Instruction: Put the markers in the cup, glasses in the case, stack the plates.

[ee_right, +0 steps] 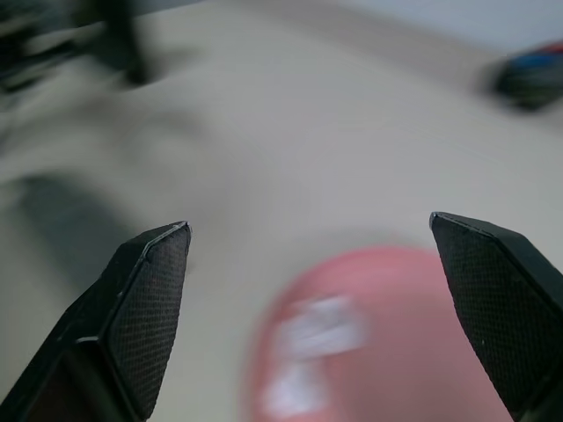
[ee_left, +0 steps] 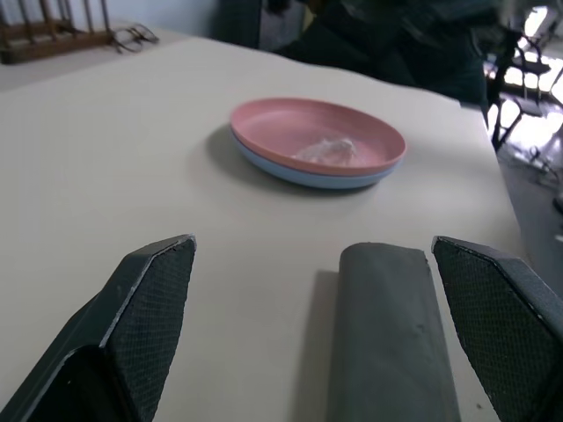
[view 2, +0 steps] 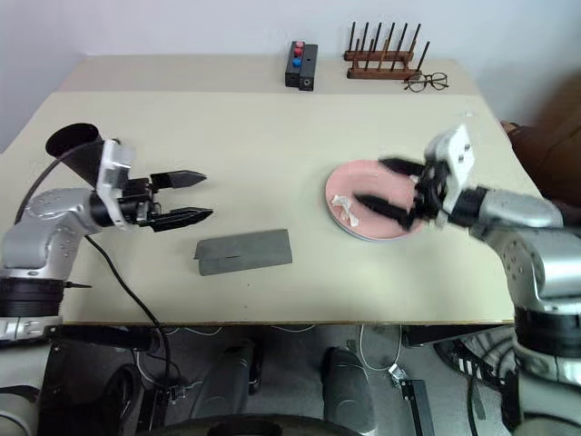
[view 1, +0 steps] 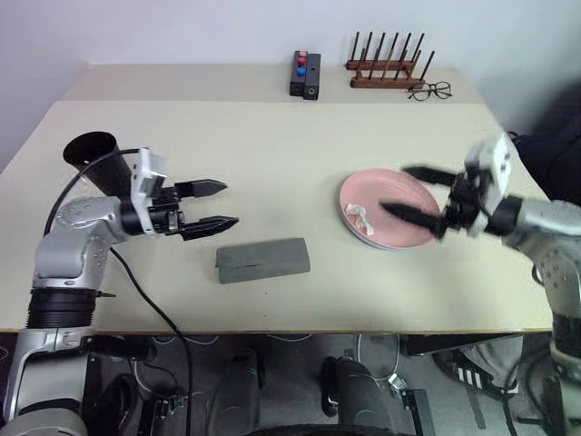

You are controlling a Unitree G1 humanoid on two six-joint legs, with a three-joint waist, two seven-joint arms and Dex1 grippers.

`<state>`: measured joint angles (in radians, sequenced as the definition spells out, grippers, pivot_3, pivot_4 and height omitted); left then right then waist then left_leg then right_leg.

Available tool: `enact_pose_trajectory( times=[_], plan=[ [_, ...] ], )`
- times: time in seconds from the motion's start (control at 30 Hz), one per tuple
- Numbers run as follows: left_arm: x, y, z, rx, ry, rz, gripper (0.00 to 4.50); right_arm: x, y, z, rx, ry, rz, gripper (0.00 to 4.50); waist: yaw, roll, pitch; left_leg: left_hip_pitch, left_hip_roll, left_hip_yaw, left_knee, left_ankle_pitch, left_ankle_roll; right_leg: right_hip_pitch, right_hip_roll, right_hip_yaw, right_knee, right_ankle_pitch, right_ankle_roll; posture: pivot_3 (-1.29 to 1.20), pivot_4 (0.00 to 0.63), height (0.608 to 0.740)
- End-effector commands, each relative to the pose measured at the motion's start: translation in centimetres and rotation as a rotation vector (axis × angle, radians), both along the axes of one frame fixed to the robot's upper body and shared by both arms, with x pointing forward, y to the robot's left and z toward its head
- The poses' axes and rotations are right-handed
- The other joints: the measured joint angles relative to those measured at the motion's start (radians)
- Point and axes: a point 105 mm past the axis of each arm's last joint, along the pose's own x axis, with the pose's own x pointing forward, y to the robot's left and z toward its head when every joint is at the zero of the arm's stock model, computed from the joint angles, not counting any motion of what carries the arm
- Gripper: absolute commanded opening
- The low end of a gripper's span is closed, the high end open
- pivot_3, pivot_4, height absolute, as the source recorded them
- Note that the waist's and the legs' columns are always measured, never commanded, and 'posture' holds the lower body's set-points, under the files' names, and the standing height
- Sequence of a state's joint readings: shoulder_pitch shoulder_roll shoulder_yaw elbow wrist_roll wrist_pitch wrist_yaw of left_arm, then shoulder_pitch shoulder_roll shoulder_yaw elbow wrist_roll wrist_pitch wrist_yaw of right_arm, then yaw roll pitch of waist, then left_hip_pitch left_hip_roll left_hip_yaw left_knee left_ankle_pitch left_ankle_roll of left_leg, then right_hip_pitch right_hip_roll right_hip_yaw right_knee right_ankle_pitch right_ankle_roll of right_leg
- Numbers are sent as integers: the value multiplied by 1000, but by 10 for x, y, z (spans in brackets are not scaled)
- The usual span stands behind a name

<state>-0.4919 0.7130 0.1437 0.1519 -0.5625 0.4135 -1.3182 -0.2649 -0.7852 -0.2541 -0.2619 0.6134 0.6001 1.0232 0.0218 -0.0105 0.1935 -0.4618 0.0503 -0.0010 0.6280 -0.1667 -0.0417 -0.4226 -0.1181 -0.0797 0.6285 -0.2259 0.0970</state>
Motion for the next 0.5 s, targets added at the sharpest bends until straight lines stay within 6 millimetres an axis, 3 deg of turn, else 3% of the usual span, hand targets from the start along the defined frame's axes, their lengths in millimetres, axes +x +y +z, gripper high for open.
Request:
enact_pose_trajectory(
  times=[0.03,0.2,0.4,0.5],
  plan=[
    [-11,20,8,-58,11,3,4500,-15,-2,23,66,-98,83,4429,-9,1,1,0,0,1,1,0,0,0,0,0,0,0,0,0,150,740],
    [-29,28,7,-102,25,-21,4500,-27,18,31,54,-209,171,4429,-18,2,0,2,2,1,1,0,0,-1,0,0,1,0,-1,0,150,740],
    [-40,32,-19,-17,-13,53,4500,-38,7,23,-54,-176,186,4429,-6,2,0,0,1,1,0,0,-1,-2,0,0,-1,2,-4,0,150,740],
    [-48,31,-21,-61,11,29,4500,-36,6,28,-70,-190,193,4429,-7,2,0,0,1,2,0,-1,-1,-2,0,0,-2,2,-4,0,150,740]
  ],
)
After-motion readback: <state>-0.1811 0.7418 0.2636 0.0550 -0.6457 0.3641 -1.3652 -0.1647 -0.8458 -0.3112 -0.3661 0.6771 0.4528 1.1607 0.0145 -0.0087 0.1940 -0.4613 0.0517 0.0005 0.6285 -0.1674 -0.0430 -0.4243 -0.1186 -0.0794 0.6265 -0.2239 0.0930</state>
